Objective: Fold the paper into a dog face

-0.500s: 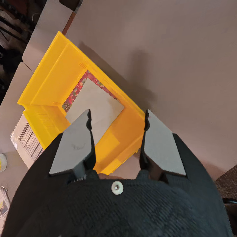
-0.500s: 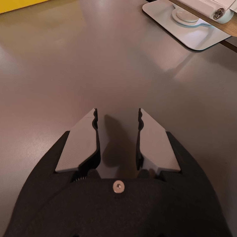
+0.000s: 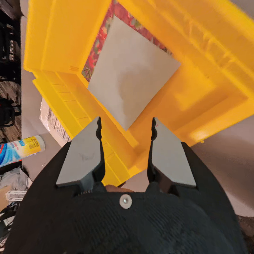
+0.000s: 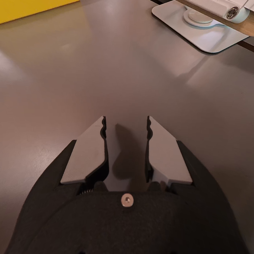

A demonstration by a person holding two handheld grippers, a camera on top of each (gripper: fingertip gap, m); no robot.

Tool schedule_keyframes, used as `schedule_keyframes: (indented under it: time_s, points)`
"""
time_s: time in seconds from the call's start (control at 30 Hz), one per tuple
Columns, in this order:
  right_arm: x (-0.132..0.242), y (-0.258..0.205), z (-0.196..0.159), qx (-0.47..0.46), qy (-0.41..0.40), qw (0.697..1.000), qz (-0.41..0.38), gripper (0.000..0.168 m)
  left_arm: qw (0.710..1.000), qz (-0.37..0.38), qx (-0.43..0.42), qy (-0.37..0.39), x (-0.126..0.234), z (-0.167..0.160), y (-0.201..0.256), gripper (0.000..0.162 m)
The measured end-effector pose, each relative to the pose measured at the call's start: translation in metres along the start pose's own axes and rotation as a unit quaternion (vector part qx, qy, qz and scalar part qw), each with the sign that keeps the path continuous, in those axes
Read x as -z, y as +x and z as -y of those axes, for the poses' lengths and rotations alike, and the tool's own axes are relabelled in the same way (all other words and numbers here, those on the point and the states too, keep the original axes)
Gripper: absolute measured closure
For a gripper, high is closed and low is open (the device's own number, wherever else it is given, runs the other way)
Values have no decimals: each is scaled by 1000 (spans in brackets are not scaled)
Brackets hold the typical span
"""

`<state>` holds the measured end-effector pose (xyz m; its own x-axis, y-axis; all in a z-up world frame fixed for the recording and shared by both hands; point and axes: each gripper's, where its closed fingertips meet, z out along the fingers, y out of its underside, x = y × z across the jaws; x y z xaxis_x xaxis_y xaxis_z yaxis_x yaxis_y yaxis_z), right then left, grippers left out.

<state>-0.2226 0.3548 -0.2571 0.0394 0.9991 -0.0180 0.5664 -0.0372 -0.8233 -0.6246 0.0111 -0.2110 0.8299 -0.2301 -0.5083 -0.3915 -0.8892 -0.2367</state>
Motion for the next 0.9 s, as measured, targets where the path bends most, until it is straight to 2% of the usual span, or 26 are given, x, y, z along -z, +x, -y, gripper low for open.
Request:
schedule_keyframes:
  time_s: [0.03, 0.13, 0.23, 0.27, 0.3, 0.47, 0.5, 0.7, 0.9]
  points:
    - [0, 0, 0, -5, 1, 1000, 3, 112, 1000, -10, -6, -3, -8, 0, 3, 91]
    - [1, 1, 1, -10, 6, 1000, 4, 112, 998, -45, -26, -20, -29, -5, 14, 95]
    - [1, 1, 1, -9, 5, 1000, 3, 112, 996, -43, -53, -55, -49, -15, 15, 93]
    - [1, 1, 1, -8, 3, 1000, 3, 112, 996, -42, -56, -48, -53, -12, 15, 107]
    - [0, 1, 0, -8, 1, 1000, 3, 112, 997, -29, -55, -39, -55, -8, 11, 107]
    - [0, 0, 0, -5, 1, 1000, 4, 112, 996, 31, -79, 1, -59, 2, -5, 155]
    - [0, 0, 0, -5, 2, 1000, 5, 112, 997, 27, -68, 10, -57, 4, -5, 162]
    - [1, -1, 1, 0, 5, 1000, 4, 112, 997, 59, -4, 57, -26, 16, -30, 162]
    - [3, -2, 1, 9, 7, 1000, -4, 112, 982, 111, 62, 141, 41, 48, -64, 162]
